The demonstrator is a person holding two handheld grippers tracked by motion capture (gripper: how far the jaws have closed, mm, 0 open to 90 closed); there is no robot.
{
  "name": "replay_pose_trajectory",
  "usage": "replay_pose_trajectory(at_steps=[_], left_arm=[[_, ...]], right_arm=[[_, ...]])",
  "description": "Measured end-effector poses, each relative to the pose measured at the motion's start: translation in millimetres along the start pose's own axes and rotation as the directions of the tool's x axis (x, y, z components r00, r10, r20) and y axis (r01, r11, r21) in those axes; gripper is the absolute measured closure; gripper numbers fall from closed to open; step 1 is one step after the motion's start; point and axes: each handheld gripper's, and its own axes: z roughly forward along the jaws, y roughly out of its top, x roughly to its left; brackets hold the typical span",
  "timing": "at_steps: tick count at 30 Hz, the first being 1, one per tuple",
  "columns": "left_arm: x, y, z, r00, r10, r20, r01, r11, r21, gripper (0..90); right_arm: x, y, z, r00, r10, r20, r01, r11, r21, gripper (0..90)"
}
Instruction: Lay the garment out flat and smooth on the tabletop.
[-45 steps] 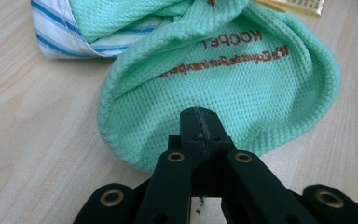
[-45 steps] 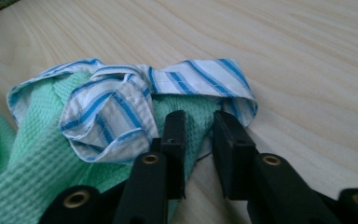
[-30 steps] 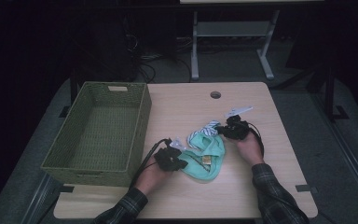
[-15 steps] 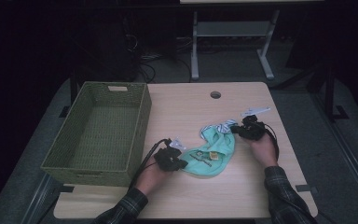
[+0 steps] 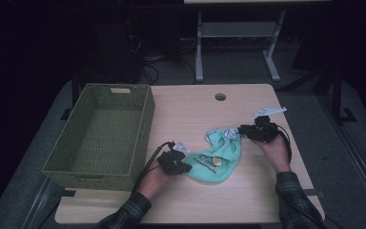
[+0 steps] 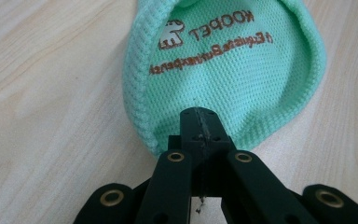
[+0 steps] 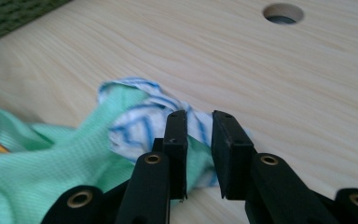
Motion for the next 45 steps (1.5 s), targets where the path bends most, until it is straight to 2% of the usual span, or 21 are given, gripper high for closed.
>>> replay_pose_trajectory(at_steps=[5,10,15,21,32,36,38,43,45], left_arm=[[0.4,0.3,-0.5,1.0,0.009,-0.003,-0.009,0.9999,0.008,89.8],[0.1,0.3,0.2,1.0,-0.003,-0.001,0.003,1.0,0.001,89.8],[1.7,0.8,-0.7,0.9998,0.02,-0.005,-0.02,0.9997,0.014,89.8],[2.3,1.0,-0.6,0.9999,0.015,-0.001,-0.015,0.9998,0.013,89.8],[1.3,1.0,-0.5,1.0,0.005,0.0,-0.005,0.9999,0.015,89.8],[1.3,1.0,-0.5,1.0,0.005,0.001,-0.005,0.9999,0.015,89.7],[1.3,0.9,-0.3,1.0,0.0,0.004,0.0,0.9999,0.012,89.7],[1.5,1.0,-0.5,1.0,0.004,0.003,-0.004,0.9999,0.015,89.8],[1.4,1.0,-0.5,1.0,0.004,0.002,-0.004,0.9999,0.016,89.8]], right_arm=[[9.1,11.1,3.4,0.9993,-0.025,-0.029,0.025,1.0,0.003,75.2],[24.1,26.8,14.3,0.9961,-0.054,-0.069,0.056,0.998,0.023,75.3],[31.5,34.3,21.8,0.9939,-0.073,-0.083,0.076,0.996,0.035,75.6],[39.3,39.4,35.3,0.9908,-0.09,-0.102,0.096,0.994,0.056,76.6],[49.1,36.8,60.7,0.9881,-0.109,-0.109,0.122,0.985,0.122,77.1],[49.6,32.2,71.5,0.9859,-0.131,-0.104,0.146,0.978,0.149,77.0],[50.6,28.0,77.2,0.9871,-0.118,-0.108,0.135,0.977,0.165,76.5],[51.2,22.9,84.6,0.9855,-0.13,-0.109,0.149,0.97,0.193,75.9],[53.5,20.2,86.6,0.9851,-0.142,-0.097,0.159,0.969,0.19,79.6]])
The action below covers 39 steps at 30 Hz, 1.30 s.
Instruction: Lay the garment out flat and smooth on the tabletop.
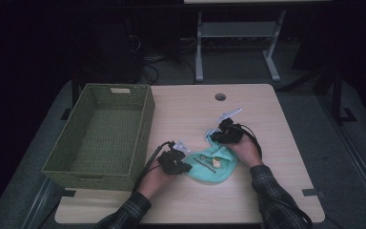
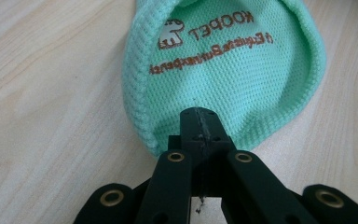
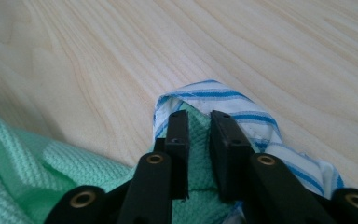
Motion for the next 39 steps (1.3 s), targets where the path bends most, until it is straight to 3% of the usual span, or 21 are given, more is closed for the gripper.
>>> replay_pose_trajectory(at_steps=[5,15,21,27,33,35,39], left_arm=[[-0.5,0.4,0.1,1.0,0.003,-0.004,-0.003,1.0,0.001,89.8],[-0.7,0.4,0.3,1.0,0.0,-0.002,0.0,1.0,0.0,89.8],[0.0,0.6,0.2,0.9999,0.009,-0.006,-0.009,1.0,-0.002,89.8],[-1.6,0.3,1.2,0.9999,-0.015,-0.002,0.015,0.9998,-0.015,89.8],[-1.4,0.4,1.1,0.9999,-0.01,-0.005,0.01,0.9998,-0.015,89.8],[-1.8,0.2,1.1,0.9999,-0.013,-0.004,0.013,0.9998,-0.016,89.8],[-1.7,0.0,1.2,0.9999,-0.014,-0.002,0.014,0.9997,-0.018,89.8]], right_arm=[[1.5,0.3,0.2,0.9998,-0.009,0.017,0.009,1.0,0.002,87.4],[-1.2,9.9,-11.8,0.9995,0.002,0.031,-0.001,0.999,-0.037,87.9],[-9.9,18.5,-21.4,0.9981,0.034,0.051,-0.03,0.996,-0.083,88.2],[-18.4,23.1,-22.9,0.996,0.058,0.068,-0.051,0.994,-0.101,88.4],[-31.0,26.4,-18.8,0.9919,0.095,0.084,-0.084,0.988,-0.126,88.7],[-36.4,27.9,-15.3,0.9873,0.116,0.109,-0.1,0.985,-0.138,88.9],[-41.0,29.0,-10.1,0.9857,0.12,0.118,-0.104,0.985,-0.136,88.9]])
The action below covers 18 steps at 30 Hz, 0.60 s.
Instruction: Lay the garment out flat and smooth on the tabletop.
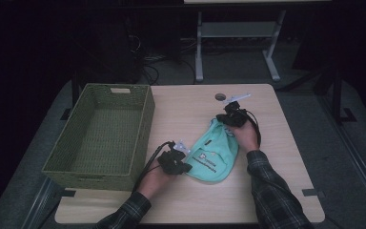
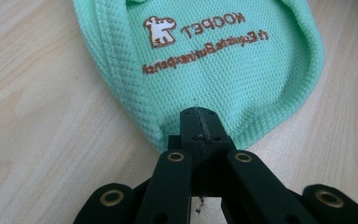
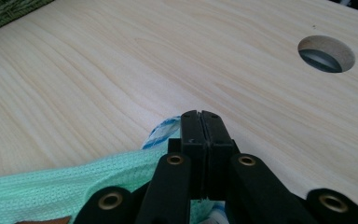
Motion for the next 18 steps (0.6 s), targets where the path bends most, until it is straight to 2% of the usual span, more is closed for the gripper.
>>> replay_pose_trajectory(at_steps=[2,3,4,5,8,9,13,15,18], left_arm=[[1.0,-0.3,-0.4,1.0,0.003,0.003,-0.003,1.0,0.002,89.7],[0.3,-0.5,0.3,0.9999,-0.012,0.006,0.012,0.9999,-0.008,89.7],[1.0,-0.4,-0.1,1.0,-0.002,0.004,0.002,1.0,-0.003,89.7],[0.6,-0.2,0.0,1.0,0.0,0.005,0.0,1.0,-0.003,89.7],[2.6,0.4,-0.8,0.9999,0.003,0.015,-0.003,1.0,-0.001,89.6],[2.6,1.2,-1.4,0.9997,-0.011,0.019,0.012,0.9998,-0.015,89.7],[5.2,7.1,-9.3,1.0,0.003,0.008,-0.003,0.9995,-0.032,89.7],[6.5,12.2,-12.2,0.9999,-0.012,0.001,0.012,0.9985,-0.053,89.7],[12.1,19.7,-13.9,0.9999,-0.004,-0.011,0.004,0.9987,-0.051,89.7]], right_arm=[[0.3,-0.7,2.6,0.9999,-0.002,-0.015,0.002,1.0,0.003,87.8],[1.0,-0.8,2.6,0.9998,0.004,-0.021,-0.004,1.0,0.004,86.3],[1.6,-1.0,1.6,0.9998,0.002,-0.021,-0.003,1.0,-0.007,83.1],[1.6,-1.0,-0.6,0.9994,0.009,-0.033,-0.01,1.0,-0.016,79.2],[2.8,-1.1,-8.6,0.999,0.016,-0.042,-0.017,0.999,-0.027,76.1],[3.1,-1.4,-13.0,0.9989,0.011,-0.046,-0.013,0.999,-0.03,76.1],[3.8,-4.8,-27.7,0.9984,-0.003,-0.057,0.0,0.999,-0.039,83.7],[4.4,-8.1,-34.9,0.9976,-0.011,-0.069,0.009,0.999,-0.04,88.7],[6.4,-15.5,-44.7,0.9965,-0.017,-0.082,0.015,0.999,-0.032,89.7]])
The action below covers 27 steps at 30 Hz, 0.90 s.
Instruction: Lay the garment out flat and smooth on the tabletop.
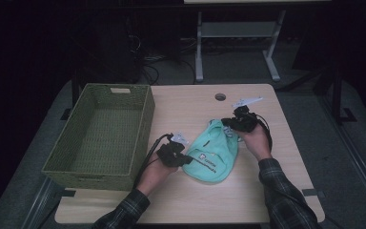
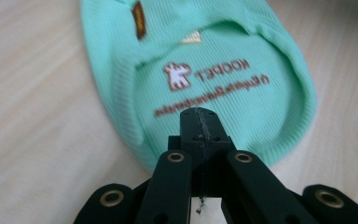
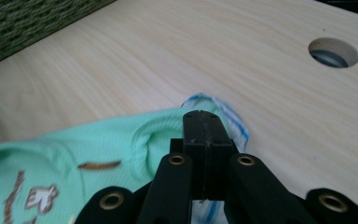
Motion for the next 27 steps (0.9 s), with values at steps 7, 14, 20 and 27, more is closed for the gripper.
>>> replay_pose_trajectory(at_steps=[7,14,20,27], left_arm=[[14.2,16.2,8.5,0.9994,-0.007,-0.033,0.007,0.9999,-0.01,89.8],[28.5,35.4,23.3,0.9985,0.006,-0.054,-0.006,1.0,-0.001,89.8],[36.2,44.2,39.2,0.9975,0.014,-0.069,-0.013,0.9998,0.018,89.7],[44.2,39.8,48.6,0.9969,0.004,-0.079,0.001,0.9985,0.055,89.7]], right_arm=[[4.1,-20.3,-19.2,0.9999,-0.002,-0.014,0.002,1.0,-0.006,89.8],[13.7,-47.5,-34.7,0.9997,-0.017,-0.019,0.017,1.0,0.004,89.8],[30.2,-70.4,-42.7,0.9986,-0.031,-0.043,0.033,0.999,0.042,89.8],[39.1,-83.8,-35.4,0.9971,-0.033,-0.068,0.039,0.995,0.093,89.8]])
